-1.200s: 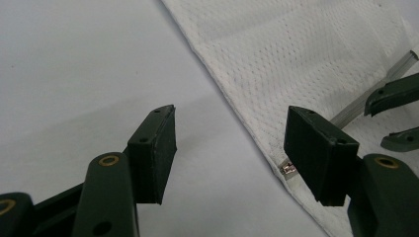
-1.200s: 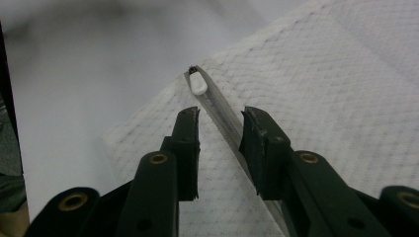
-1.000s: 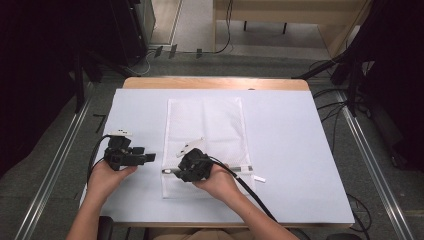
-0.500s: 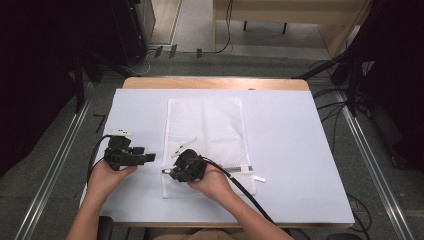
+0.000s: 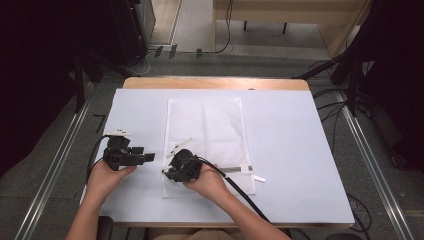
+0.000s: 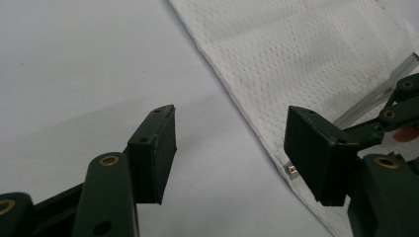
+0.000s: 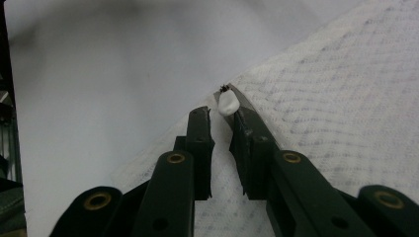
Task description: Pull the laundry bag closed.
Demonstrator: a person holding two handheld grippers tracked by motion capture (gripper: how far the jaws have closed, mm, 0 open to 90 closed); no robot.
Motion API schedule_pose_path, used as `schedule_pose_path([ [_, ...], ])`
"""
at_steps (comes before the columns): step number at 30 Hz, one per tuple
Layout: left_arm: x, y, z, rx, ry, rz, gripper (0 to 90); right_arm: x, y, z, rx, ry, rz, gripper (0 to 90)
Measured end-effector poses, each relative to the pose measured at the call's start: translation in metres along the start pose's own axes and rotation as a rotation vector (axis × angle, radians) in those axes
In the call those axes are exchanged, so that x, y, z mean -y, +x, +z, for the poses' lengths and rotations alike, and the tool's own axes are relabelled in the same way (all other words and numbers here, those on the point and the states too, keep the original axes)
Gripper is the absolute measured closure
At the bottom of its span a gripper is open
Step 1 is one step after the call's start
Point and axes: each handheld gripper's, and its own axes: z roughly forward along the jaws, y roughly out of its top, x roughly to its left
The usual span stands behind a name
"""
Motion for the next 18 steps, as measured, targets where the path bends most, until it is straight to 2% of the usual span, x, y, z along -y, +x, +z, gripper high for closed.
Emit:
schedule_pose_path([
  [6,0.000,0.001,-0.001,-0.003,0.003,-0.001,37.6,-0.003,-0.002,0.004,0.004,0.004,0.015,76.9],
  [18,0.001,0.001,-0.001,0.002,-0.001,-0.008,37.7,-0.010,-0.002,0.014,0.011,-0.002,0.015,83.9],
])
